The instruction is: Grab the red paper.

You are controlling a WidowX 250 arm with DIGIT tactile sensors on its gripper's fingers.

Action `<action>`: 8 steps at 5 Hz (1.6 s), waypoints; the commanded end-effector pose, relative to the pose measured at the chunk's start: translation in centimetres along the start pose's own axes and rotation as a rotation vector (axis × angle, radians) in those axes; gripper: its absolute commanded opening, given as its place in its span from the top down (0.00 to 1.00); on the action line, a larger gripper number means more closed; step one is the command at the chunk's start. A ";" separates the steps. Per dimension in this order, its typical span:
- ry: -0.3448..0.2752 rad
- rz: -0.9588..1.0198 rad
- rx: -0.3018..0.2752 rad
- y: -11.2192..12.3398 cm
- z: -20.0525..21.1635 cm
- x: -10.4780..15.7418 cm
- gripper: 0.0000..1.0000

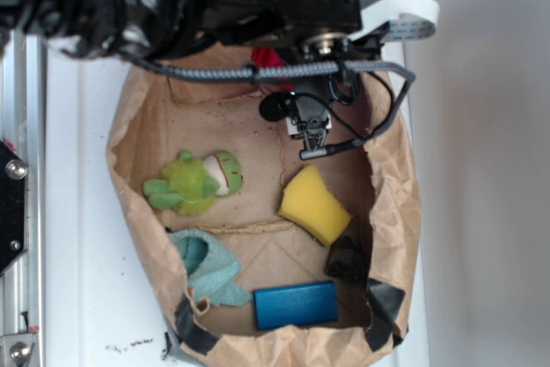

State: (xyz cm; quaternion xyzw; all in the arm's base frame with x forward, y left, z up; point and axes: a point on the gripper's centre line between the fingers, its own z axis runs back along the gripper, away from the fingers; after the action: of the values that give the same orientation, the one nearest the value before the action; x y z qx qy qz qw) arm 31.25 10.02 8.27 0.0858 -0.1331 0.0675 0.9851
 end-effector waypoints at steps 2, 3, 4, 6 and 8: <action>-0.092 0.030 0.020 -0.8 -0.8 0.5 0.00; -0.107 0.046 0.067 -0.7 -1.6 0.4 0.00; -0.113 0.056 0.131 -0.5 -1.9 -0.1 0.00; -0.116 0.056 0.169 -0.4 -1.5 -0.4 0.00; -0.133 0.061 0.159 -0.4 -1.6 -0.1 1.00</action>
State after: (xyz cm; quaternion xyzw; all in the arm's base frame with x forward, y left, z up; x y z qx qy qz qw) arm 31.16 9.84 5.40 0.1623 -0.1780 0.1012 0.9653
